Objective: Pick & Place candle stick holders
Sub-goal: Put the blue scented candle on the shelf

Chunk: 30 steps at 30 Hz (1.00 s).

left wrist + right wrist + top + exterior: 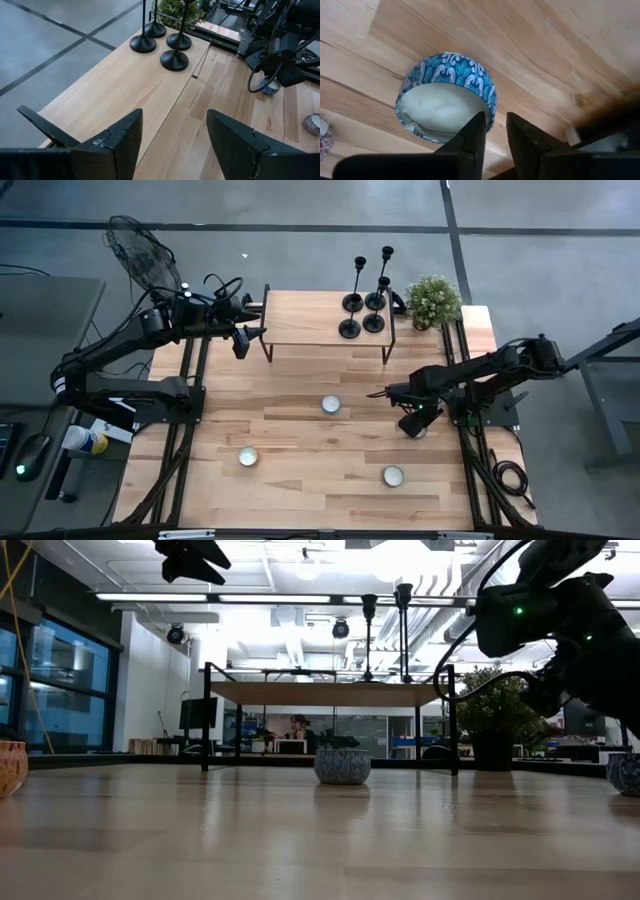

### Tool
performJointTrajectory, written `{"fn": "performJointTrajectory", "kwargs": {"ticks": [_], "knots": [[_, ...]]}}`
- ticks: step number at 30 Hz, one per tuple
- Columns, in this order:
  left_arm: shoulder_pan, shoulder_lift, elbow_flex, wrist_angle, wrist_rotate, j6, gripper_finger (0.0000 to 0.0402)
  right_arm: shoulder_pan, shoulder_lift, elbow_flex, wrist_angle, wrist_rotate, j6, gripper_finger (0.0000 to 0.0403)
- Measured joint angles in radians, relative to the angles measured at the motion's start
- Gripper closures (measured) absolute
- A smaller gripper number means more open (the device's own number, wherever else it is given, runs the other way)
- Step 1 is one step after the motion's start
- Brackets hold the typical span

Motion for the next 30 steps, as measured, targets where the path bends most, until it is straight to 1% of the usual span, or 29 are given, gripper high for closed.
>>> {"fn": "performJointTrajectory", "kwargs": {"ticks": [7, 11, 23, 27, 30], "knots": [[0.000, 0.000, 0.000, 0.000, 0.000, 0.000, 0.0186, 0.000, 0.000, 0.000, 0.004, -0.004, -0.002, 0.0379], [0.000, 0.000, 0.000, 0.000, 0.000, 0.000, 0.0186, 0.000, 0.000, 0.000, 0.008, -0.016, -0.003, 0.0397], [0.000, 0.000, 0.000, 0.000, 0.000, 0.000, 0.0186, 0.000, 0.000, 0.001, 0.007, -0.034, -0.002, 0.0402], [0.000, 0.000, 0.000, 0.000, 0.000, 0.000, 0.0186, 0.000, 0.000, 0.040, -0.029, -0.028, -0.008, 0.0402], [0.000, 0.000, 0.000, 0.001, 0.000, 0.000, 0.0186, -0.001, 0.000, 0.095, -0.081, 0.003, -0.021, 0.0402]]}}
